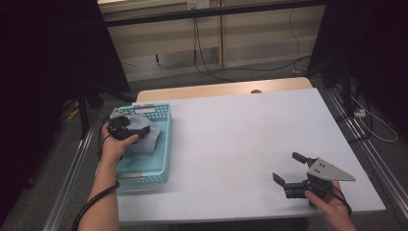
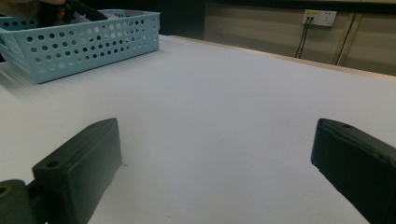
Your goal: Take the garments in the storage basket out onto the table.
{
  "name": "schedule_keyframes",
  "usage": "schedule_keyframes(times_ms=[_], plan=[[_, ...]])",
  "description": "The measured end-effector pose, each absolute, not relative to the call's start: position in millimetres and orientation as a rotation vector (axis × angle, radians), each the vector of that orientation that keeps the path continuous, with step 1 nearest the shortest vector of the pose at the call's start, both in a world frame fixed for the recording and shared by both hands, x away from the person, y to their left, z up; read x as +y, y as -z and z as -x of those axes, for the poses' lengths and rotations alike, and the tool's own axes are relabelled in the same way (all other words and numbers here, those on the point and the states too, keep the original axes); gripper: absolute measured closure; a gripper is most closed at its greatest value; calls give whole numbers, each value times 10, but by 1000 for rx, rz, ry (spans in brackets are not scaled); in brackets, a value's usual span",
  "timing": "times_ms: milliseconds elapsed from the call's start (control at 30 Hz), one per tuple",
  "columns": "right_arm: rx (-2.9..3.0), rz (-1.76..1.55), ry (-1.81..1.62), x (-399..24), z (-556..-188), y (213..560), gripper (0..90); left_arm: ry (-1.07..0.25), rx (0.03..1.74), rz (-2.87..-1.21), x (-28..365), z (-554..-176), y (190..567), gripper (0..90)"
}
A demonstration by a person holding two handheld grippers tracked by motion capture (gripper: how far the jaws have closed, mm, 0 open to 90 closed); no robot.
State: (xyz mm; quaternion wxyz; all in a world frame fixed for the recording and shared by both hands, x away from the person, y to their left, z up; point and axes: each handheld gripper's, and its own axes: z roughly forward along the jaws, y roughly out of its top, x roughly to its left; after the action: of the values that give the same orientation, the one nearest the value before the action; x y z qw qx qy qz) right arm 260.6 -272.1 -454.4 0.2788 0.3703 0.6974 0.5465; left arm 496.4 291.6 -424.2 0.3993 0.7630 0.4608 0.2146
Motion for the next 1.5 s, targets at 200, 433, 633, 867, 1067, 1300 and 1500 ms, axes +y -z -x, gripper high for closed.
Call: schedule_keyframes(times_ms=[200, 433, 633, 867, 1067, 1300, 1500], plan=[[1874, -992, -1468, -2719, -2607, 4545, 12, -548, 1168, -1963, 2894, -4989, 4313, 10], [1873, -991, -1476, -2717, -2606, 4541, 12, -543, 1175, -1991, 2827, -4985, 4357, 9], [1876, -992, -1474, -2715, -2610, 4543, 13, -449, 1139, -2036, 2707, -4949, 4314, 18], [1872, -993, -1475, -2718, -2605, 4540, 13, -434, 1109, -2067, 2669, -4904, 4249, 49], [1867, -996, -1476, -2733, -2601, 4537, 13, -472, 1113, -2048, 2764, -4877, 4141, 63], [1868, -997, -1473, -2729, -2597, 4535, 13, -501, 1128, -2036, 2858, -4832, 4050, 58], [1868, -998, -1471, -2731, -2596, 4537, 13, -503, 1162, -2025, 2934, -4812, 4004, 43]])
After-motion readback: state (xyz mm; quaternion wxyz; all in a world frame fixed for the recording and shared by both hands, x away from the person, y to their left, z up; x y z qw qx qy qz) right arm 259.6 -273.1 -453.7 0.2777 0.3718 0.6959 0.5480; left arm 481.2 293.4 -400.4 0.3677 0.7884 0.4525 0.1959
